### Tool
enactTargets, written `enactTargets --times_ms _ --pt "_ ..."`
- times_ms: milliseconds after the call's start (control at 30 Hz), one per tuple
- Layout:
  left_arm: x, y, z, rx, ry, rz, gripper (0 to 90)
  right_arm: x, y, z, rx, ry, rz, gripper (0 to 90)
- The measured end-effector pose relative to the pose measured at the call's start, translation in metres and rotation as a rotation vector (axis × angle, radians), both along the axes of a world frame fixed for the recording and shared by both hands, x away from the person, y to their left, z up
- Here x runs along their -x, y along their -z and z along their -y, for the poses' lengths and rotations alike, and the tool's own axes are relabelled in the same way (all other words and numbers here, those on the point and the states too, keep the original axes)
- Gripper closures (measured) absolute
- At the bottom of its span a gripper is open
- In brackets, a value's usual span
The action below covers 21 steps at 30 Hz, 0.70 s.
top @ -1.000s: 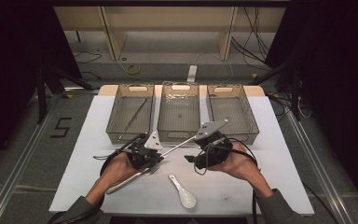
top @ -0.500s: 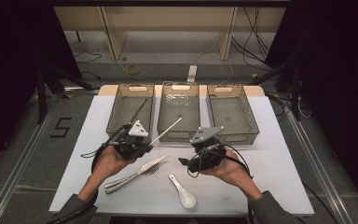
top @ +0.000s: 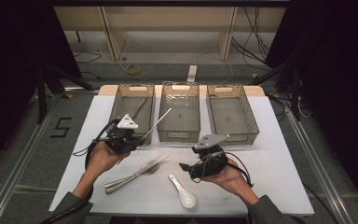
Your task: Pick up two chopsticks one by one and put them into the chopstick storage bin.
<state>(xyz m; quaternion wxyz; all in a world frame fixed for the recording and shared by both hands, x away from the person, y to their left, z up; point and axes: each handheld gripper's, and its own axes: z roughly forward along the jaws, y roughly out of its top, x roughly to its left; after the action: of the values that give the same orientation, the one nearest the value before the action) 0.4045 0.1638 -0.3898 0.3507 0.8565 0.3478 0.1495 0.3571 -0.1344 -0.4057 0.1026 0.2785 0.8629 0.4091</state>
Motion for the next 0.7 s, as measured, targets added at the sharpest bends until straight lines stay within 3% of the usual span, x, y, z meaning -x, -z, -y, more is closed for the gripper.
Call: enactTargets --times_ms 333,700 --pt "-0.017 -0.010 -0.019 0.024 -0.082 0.018 85.3 0.008 0.012 0.003 -0.001 0.012 -0.022 27.5" --pt "-0.050 -0.020 -0.032 0.067 -0.185 0.031 85.3 0.016 0.026 0.009 0.005 0.027 -0.047 27.5"
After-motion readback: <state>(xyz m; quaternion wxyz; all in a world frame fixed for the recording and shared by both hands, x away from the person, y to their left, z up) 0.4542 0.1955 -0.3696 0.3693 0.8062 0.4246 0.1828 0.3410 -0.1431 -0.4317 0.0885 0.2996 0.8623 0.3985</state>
